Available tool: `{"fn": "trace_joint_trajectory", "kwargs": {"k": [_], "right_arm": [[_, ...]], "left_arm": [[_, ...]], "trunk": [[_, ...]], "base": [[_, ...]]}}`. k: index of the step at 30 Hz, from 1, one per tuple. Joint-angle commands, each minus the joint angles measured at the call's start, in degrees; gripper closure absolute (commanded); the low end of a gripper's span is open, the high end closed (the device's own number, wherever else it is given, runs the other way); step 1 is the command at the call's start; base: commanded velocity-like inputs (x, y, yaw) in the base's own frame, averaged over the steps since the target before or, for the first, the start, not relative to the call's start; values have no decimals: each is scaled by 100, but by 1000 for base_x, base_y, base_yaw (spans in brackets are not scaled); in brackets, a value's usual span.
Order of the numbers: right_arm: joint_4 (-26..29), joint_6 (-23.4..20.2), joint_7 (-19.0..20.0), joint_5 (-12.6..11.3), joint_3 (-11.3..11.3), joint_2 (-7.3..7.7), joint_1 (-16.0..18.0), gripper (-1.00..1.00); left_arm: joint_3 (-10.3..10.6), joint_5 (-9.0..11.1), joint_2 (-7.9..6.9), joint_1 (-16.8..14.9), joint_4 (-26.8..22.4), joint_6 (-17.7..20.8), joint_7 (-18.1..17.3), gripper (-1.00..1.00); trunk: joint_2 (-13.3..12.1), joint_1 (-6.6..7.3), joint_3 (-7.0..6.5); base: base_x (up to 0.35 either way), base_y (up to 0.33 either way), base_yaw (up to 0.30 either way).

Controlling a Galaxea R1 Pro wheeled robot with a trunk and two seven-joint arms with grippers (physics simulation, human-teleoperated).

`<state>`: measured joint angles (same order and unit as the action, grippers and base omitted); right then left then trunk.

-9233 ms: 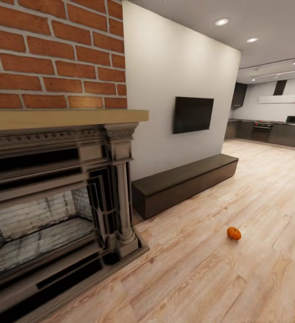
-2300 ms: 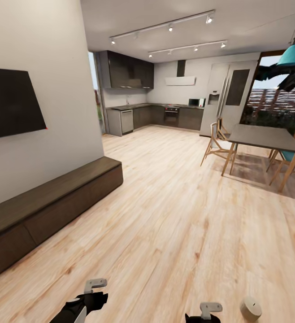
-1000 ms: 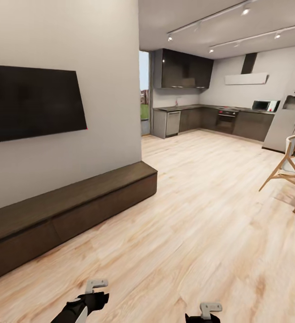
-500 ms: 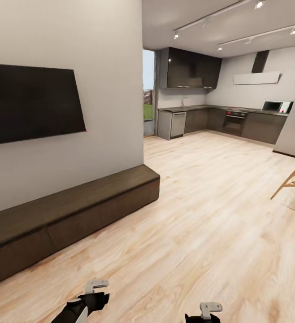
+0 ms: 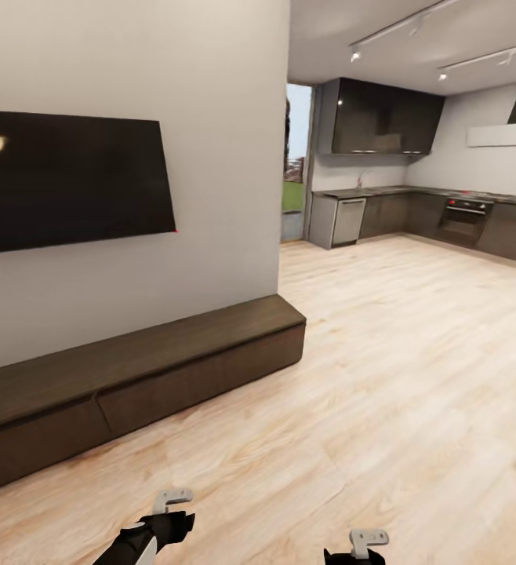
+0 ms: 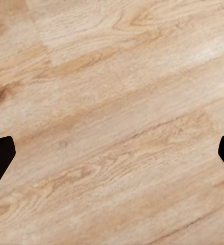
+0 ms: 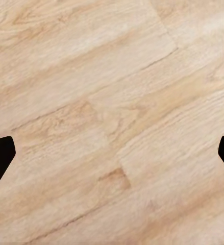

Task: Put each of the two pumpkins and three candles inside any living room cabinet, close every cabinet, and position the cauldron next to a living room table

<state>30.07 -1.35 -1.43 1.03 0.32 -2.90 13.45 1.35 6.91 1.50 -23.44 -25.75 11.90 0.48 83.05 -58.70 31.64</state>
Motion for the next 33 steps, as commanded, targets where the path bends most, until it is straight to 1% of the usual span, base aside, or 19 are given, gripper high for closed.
{"fn": "trace_joint_trajectory", "kwargs": {"k": [1, 11, 28, 33], "right_arm": [[7, -14, -15, 11, 4, 0, 0, -100], [7, -10, -15, 12, 4, 0, 0, -100], [7, -13, -10, 12, 4, 0, 0, -100], [7, -14, -7, 12, 4, 0, 0, -100]], "left_arm": [[14, 58, -1, -2, -9, 32, 5, -100], [15, 56, -1, -2, -9, 30, 5, -100], [15, 56, 5, -2, -9, 32, 7, -100], [22, 56, 8, -2, -9, 32, 9, -100]], "trunk": [[3, -2, 6], [3, -2, 6], [3, -2, 6], [3, -2, 6]], "base": [[253, -213, 289], [191, -144, 289], [149, -19, 289], [267, -165, 128]]}}
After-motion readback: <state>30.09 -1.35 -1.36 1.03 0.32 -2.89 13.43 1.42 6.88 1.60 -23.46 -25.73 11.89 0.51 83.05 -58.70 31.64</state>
